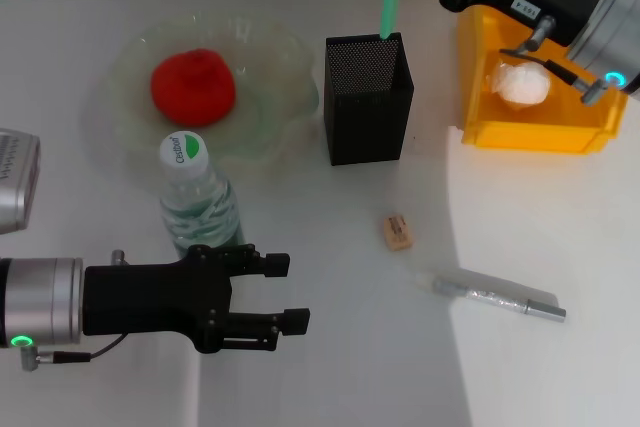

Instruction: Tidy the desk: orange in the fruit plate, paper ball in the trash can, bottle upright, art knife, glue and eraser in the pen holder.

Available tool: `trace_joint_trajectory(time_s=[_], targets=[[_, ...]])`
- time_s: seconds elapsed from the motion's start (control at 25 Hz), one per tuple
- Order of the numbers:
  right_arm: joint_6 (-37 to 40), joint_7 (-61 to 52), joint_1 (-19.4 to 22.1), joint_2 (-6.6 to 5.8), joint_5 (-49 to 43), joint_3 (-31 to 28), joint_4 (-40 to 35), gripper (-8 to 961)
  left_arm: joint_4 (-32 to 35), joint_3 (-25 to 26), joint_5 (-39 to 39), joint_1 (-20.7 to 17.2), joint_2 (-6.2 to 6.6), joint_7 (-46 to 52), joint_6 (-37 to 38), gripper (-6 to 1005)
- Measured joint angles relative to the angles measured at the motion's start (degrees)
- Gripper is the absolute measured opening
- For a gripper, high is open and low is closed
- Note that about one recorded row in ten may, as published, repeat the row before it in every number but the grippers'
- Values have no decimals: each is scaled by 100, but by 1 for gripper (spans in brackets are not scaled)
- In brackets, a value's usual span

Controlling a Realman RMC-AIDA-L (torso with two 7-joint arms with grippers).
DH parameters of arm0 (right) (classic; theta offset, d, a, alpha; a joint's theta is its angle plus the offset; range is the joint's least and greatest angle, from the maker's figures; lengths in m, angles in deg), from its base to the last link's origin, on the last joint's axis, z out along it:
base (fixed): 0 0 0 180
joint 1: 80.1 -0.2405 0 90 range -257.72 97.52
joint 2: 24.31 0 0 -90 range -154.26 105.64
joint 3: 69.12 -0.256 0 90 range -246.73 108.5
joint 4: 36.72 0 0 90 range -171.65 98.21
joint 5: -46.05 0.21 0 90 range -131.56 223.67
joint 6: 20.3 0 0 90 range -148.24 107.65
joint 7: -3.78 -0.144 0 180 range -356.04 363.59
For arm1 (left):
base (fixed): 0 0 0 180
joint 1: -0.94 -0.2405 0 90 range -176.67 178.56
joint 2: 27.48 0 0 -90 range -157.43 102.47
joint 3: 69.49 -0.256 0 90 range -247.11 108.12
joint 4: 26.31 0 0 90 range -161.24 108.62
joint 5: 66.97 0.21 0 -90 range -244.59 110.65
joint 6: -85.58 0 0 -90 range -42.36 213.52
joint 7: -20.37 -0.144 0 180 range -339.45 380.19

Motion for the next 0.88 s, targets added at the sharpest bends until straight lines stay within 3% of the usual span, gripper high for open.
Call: trace_joint_trajectory(time_s=[0.2, 0.64, 0.76, 0.88], targets=[[-376, 448, -282, 11, 35, -2, 552, 267, 0, 0, -1, 35, 0, -3, -10, 798], [-202, 296, -129, -7, 85, -1, 445, 292, 0, 1, 0, 41, 8, -5, -25, 798], [-40, -483, 49, -29, -218, 221, -220, 413, 0, 7, 0, 41, 9, -5, -24, 798], [66, -1933, 433, -48, -962, 724, -1725, 527, 3, 8, 0, 41, 9, -5, 2, 799]])
